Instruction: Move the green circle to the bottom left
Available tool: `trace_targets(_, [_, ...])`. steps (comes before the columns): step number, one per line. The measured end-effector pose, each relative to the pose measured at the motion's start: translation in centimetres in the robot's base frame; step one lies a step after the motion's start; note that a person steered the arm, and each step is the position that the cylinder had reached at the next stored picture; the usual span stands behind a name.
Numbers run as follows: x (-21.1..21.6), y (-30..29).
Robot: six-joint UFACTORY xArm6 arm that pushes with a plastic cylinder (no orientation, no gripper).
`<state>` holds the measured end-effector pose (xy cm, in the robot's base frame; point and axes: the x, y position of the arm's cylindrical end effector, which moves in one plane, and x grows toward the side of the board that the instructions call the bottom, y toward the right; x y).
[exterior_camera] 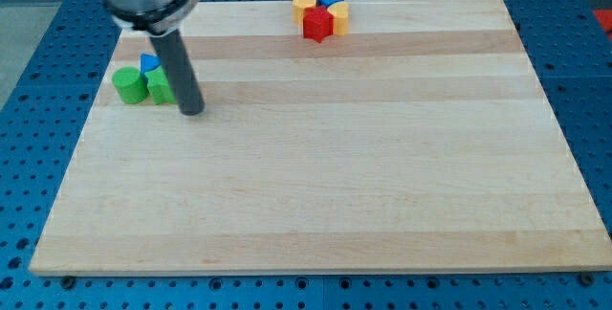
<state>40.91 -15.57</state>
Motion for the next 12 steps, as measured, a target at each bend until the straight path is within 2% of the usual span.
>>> trace_targets(2, [-6.3, 2.1])
trace_targets(5, [-12.4, -1.4])
trace_targets(7, [-12.7, -1.4])
trace_targets(9, [-14.7, -7.7])
trace_targets(10, [-13.1, -10.4])
trace_targets(12, [-6.5, -10.9])
